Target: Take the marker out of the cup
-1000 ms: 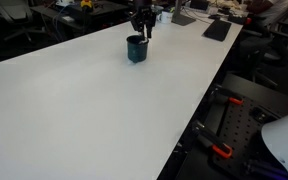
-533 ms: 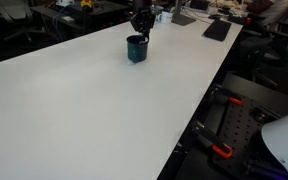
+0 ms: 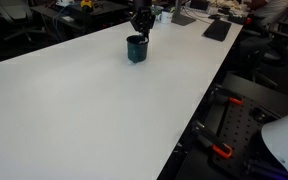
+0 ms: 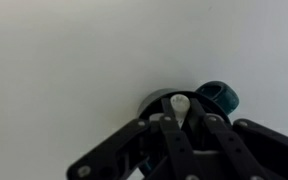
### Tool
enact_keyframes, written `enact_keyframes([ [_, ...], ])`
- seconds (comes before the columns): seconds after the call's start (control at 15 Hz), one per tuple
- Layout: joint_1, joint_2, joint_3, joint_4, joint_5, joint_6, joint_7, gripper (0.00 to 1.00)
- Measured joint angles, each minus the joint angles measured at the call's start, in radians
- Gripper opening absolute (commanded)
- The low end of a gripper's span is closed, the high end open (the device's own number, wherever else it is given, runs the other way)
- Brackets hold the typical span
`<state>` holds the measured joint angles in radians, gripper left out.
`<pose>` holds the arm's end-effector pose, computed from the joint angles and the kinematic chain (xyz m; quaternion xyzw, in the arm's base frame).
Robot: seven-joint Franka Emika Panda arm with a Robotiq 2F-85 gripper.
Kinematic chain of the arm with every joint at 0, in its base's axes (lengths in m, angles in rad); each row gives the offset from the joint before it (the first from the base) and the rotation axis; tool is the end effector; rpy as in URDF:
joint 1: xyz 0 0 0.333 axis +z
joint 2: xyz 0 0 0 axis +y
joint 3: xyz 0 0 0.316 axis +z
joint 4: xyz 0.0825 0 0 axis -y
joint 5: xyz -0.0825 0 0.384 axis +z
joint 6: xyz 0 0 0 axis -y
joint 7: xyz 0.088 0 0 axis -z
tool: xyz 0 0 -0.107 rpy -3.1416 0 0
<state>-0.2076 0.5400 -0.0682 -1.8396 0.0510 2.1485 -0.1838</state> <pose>0.5970 -0.1647 0.2171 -0.9917 0.0591 0.1111 0.0277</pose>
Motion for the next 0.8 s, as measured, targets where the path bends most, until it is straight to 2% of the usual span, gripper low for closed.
enact_keyframes([
  [0.4, -0.004, -0.030, -0.013, 0.026, 0.000, -0.023, 0.004, 0.05],
  [0.8, -0.005, -0.190, -0.032, 0.039, -0.002, -0.041, 0.010, 0.05],
])
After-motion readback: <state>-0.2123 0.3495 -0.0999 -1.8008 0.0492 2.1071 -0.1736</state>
